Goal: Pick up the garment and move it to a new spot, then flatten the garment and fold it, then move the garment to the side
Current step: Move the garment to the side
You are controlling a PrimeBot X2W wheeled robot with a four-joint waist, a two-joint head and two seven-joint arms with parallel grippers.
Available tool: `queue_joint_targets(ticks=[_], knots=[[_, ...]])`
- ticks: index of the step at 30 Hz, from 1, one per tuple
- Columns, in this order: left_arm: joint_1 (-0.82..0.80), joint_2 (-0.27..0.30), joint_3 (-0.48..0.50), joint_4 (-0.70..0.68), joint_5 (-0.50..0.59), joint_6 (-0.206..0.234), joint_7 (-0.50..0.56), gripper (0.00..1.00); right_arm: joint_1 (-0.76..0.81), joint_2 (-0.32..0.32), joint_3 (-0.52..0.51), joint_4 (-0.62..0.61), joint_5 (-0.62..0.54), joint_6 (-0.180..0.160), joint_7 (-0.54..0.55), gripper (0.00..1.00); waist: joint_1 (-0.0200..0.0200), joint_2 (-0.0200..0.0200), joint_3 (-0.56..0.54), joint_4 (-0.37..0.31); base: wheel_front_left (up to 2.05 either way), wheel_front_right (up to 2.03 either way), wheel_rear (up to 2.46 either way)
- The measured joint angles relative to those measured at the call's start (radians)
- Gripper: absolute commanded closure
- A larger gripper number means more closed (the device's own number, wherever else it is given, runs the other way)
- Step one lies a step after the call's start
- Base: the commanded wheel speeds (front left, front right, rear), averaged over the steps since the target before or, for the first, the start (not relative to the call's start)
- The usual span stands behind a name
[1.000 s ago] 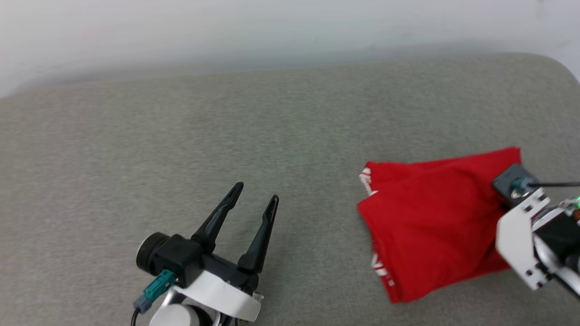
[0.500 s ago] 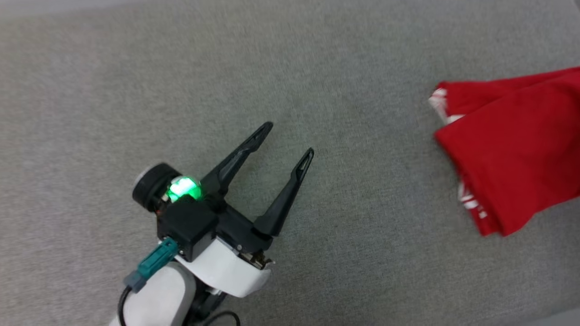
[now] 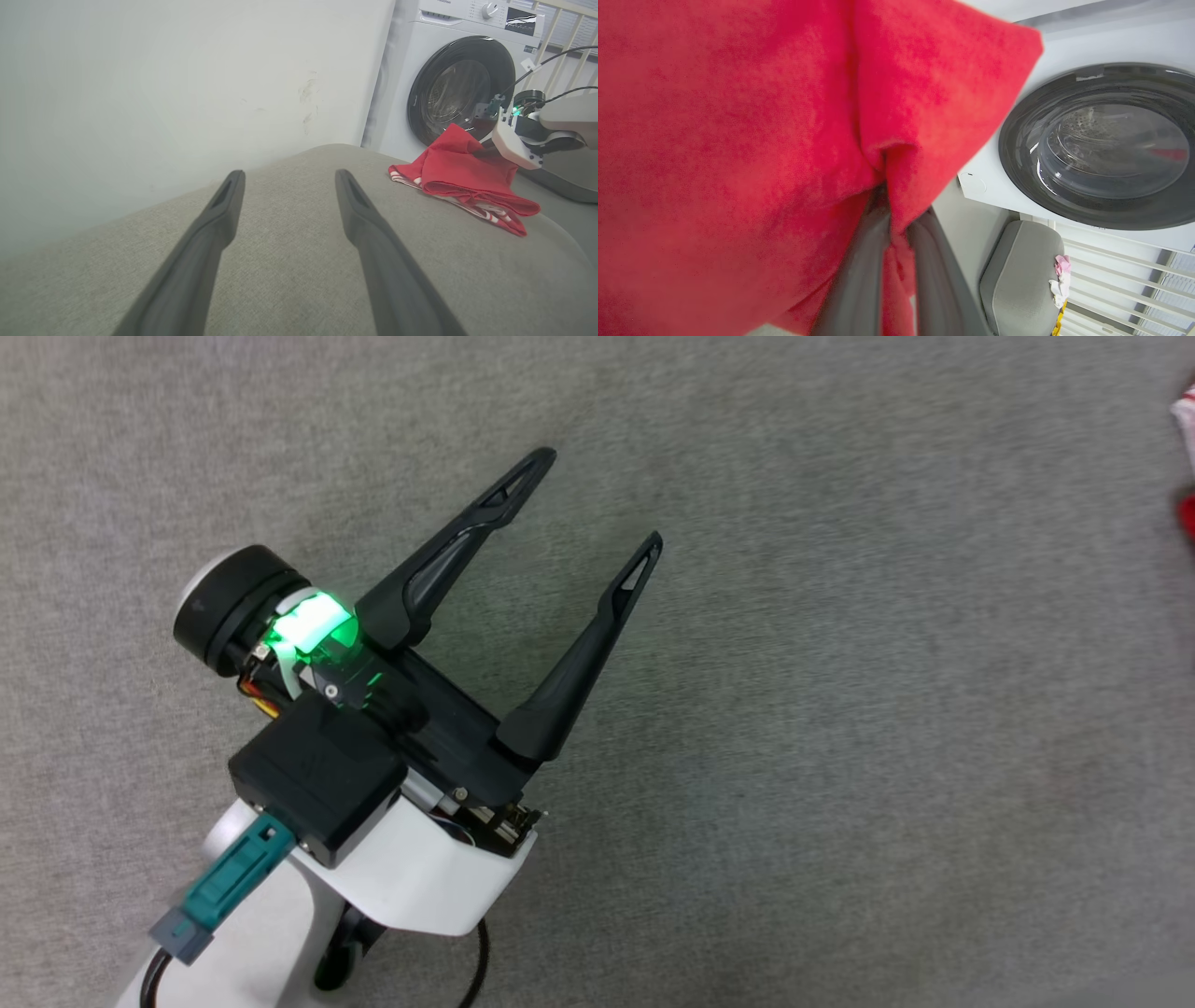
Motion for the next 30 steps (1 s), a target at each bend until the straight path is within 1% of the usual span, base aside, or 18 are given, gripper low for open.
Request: queue_joint_targets(ticks=[6, 10, 11, 12, 17, 23, 26, 30], knots=[[-0.018, 0.006, -0.001, -0.012, 0.003, 0.000, 0.001, 0.00, -0.032, 0.047, -0.083, 0.073, -0.067, 0.000, -0.037, 1.00, 0.0000, 0.0000, 0.054, 0.024, 0.00, 0.00, 0.00], [-0.021, 0.007, -0.001, -0.010, 0.000, 0.000, -0.001, 0.00, -0.042, 0.080, -0.117, 0.096, -0.100, 0.000, -0.044, 1.00, 0.0000, 0.0000, 0.060, 0.033, 0.00, 0.00, 0.00], [-0.021, 0.007, 0.000, -0.006, -0.001, 0.000, -0.004, 0.00, -0.043, 0.090, -0.122, 0.100, -0.110, 0.000, -0.043, 0.53, -0.0001, 0.0000, 0.057, 0.034, 0.00, 0.00, 0.00], [-0.021, 0.008, -0.001, 0.000, -0.002, 0.000, -0.008, 0.00, -0.043, 0.099, -0.129, 0.103, -0.120, 0.000, -0.042, 0.00, -0.0001, 0.0000, 0.052, 0.034, 0.00, 0.00, 0.00], [-0.014, 0.009, -0.005, 0.052, 0.001, 0.004, -0.039, 0.00, -0.051, 0.113, -0.150, 0.069, -0.183, 0.000, -0.054, 0.00, -0.0001, 0.0000, 0.009, 0.037, 0.00, 0.00, 0.00], [0.036, -0.005, 0.006, 0.151, -0.025, 0.024, -0.108, 0.00, -0.066, 0.163, -0.154, -0.048, -0.191, 0.000, -0.046, 0.00, -0.0002, 0.0000, -0.082, 0.041, 0.00, 0.00, 0.00], [0.068, -0.019, 0.019, 0.203, -0.046, 0.034, -0.141, 0.00, -0.059, 0.205, -0.165, -0.111, -0.146, 0.000, -0.036, 0.00, -0.0003, 0.0000, -0.140, 0.046, 0.00, 0.00, 0.00], [0.121, -0.022, 0.045, 0.268, -0.073, 0.054, -0.170, 0.00, -0.022, 0.267, -0.139, -0.221, -0.091, 0.000, -0.020, 0.00, -0.0004, 0.0001, -0.222, 0.059, 0.00, 0.00, 0.00]])
